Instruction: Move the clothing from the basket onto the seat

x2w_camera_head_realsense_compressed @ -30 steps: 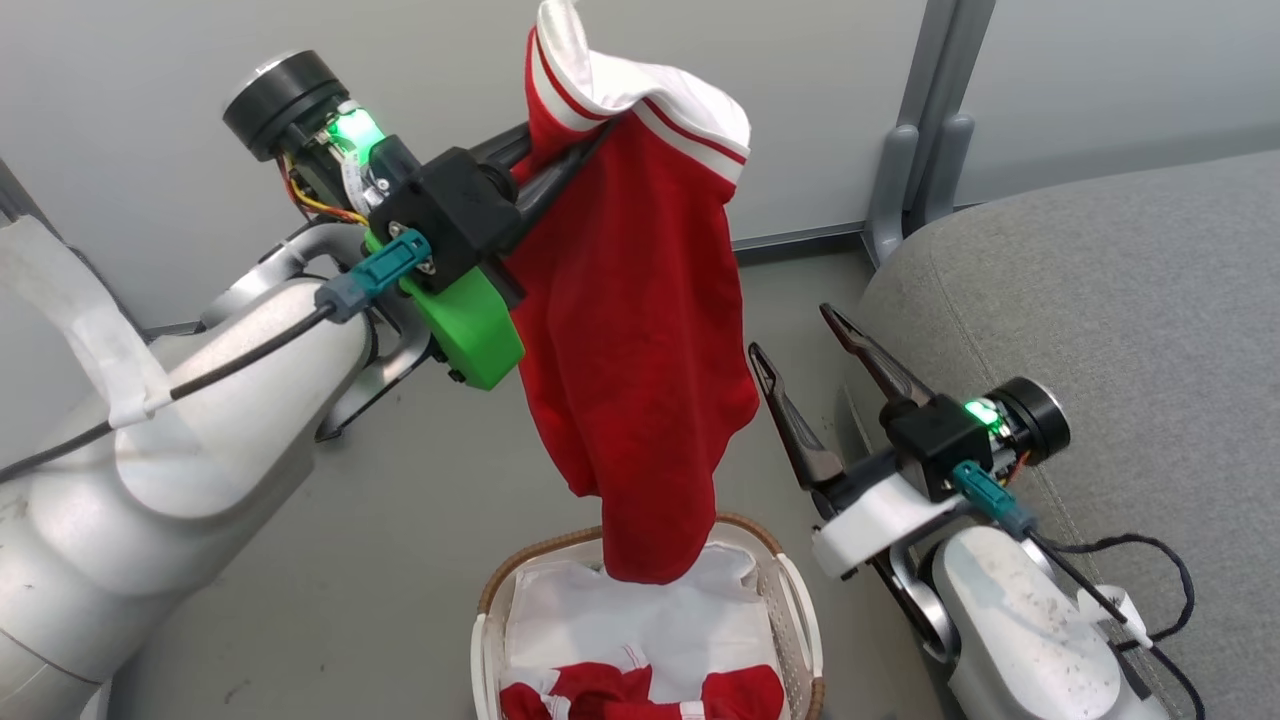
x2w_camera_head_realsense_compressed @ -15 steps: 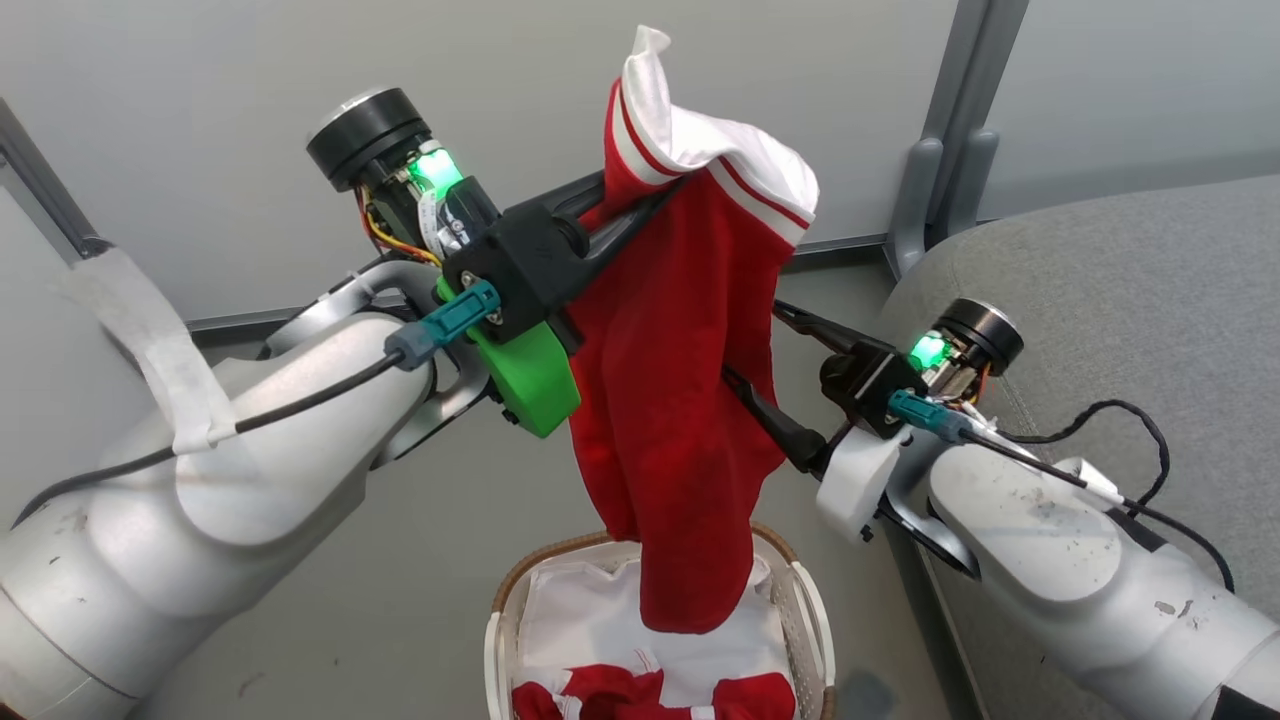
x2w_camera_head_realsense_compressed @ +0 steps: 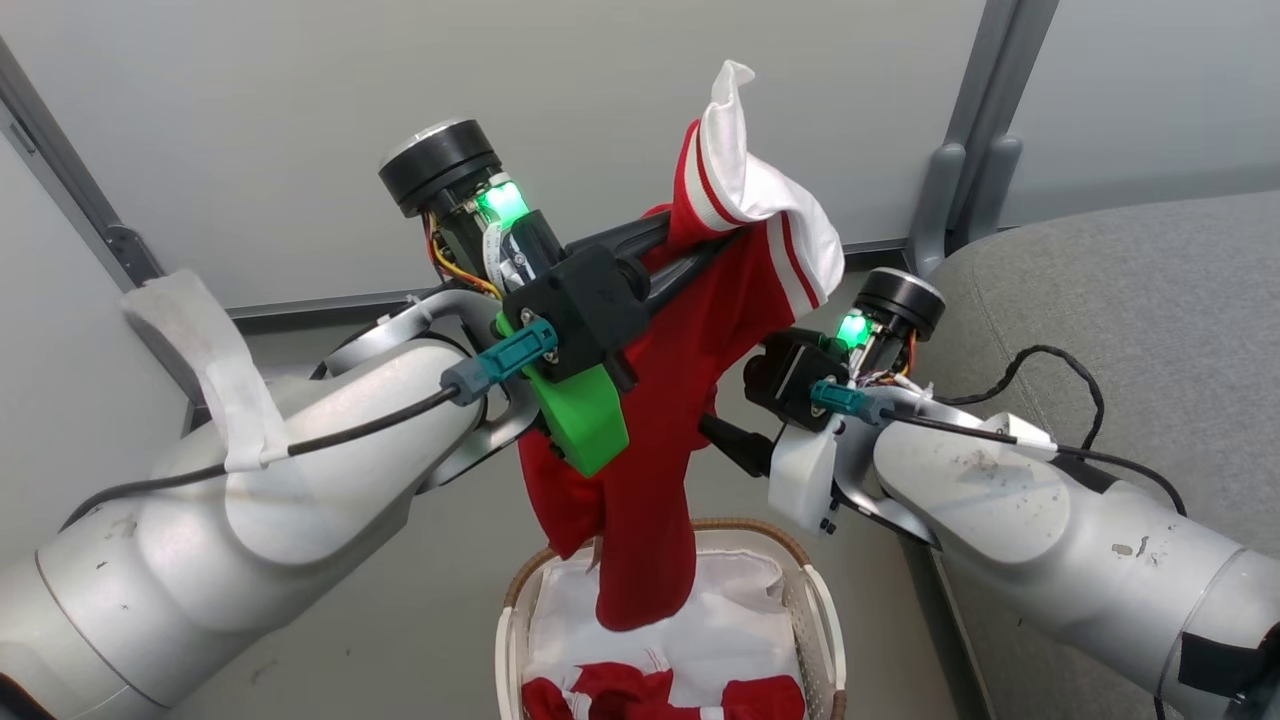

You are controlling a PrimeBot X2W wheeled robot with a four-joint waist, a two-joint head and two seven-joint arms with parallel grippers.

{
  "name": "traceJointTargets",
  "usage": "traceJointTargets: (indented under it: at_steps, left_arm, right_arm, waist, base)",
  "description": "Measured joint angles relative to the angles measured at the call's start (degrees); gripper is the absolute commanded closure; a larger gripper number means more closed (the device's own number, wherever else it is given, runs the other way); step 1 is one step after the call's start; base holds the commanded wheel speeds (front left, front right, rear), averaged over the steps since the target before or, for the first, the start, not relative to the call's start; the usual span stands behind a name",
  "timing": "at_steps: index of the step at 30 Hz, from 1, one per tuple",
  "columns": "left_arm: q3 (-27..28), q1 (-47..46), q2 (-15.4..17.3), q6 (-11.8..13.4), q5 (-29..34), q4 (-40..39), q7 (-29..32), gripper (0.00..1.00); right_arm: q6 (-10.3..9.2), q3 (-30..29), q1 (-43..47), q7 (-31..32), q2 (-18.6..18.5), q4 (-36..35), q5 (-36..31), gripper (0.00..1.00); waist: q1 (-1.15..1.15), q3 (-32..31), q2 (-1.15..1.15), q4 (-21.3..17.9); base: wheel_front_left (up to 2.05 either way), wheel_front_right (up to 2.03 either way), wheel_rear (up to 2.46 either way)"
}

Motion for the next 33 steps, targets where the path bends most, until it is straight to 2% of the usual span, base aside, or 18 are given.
traceJointTargets:
  at_steps: [1, 4, 15, 20, 21, 22, 23, 24, 33]
  left_arm:
    - [-0.1, 0.0, -0.1, 0.0, -0.2, 0.0, -0.1, 1.00]
    - [-0.3, 0.0, -0.3, 0.0, -1.4, 0.1, -0.4, 1.00]
    - [0.3, 2.5, 0.7, 0.1, -6.4, 3.6, -1.0, 1.00]
    - [1.6, 4.4, 1.2, 1.0, -8.5, 5.8, -1.8, 1.00]
    - [1.9, 4.8, 1.2, 1.1, -9.0, 6.2, -2.1, 0.76]
    - [2.3, 5.3, 1.3, 1.4, -9.7, 6.7, -2.3, 0.59]
    - [2.6, 5.8, 1.4, 1.5, -10.2, 7.2, -2.5, 0.33]
    - [2.9, 6.5, 1.4, 1.5, -10.7, 7.8, -2.7, 0.00]
    - [5.4, 13.4, 1.4, 2.6, -15.3, 10.5, -4.3, 0.00]
  right_arm:
    - [0.00, 1.2, 0.0, 0.0, 0.3, 0.6, 0.7, 0.10]
    - [0.00, 3.1, -0.3, 0.0, 1.2, 1.1, 1.6, 1.00]
    - [0.00, 4.0, 0.0, 0.0, 0.8, -0.9, 2.9, 1.00]
    - [0.00, 2.9, 0.9, 0.0, -0.1, -2.0, 4.0, 1.00]
    - [0.00, 2.2, 1.3, 0.0, -0.2, -2.2, 4.2, 1.00]
    - [0.00, 1.3, 1.8, 0.0, -0.4, -2.3, 4.6, 1.00]
    - [0.00, 0.4, 2.2, 0.0, -0.4, -2.4, 5.0, 1.00]
    - [0.00, -0.6, 2.8, 0.0, -0.5, -2.4, 5.3, 1.00]
    - [0.00, -12.0, 7.5, 0.0, -0.4, -1.5, 5.6, 1.00]
  waist:
    - [0.00, 0.0, 0.00, 0.1]
    - [0.00, -0.1, 0.00, 0.5]
    - [0.00, 0.0, 0.00, 0.7]
    - [0.00, 0.1, 0.00, 0.5]
    - [0.00, 0.2, 0.00, 0.4]
    - [0.00, 0.2, 0.00, 0.4]
    - [0.00, 0.2, 0.00, 0.3]
    - [0.00, 0.3, 0.00, 0.3]
    - [0.00, 0.9, 0.00, -0.3]
  base:
    - [0.00, 0.00, 0.00]
    - [0.00, 0.00, 0.00]
    - [0.00, 0.00, 0.00]
    - [0.00, 0.00, 0.00]
    - [0.00, 0.00, 0.00]
    - [0.00, 0.00, 0.00]
    - [0.00, 0.00, 0.00]
    - [0.00, 0.00, 0.00]
    - [0.00, 0.00, 0.00]
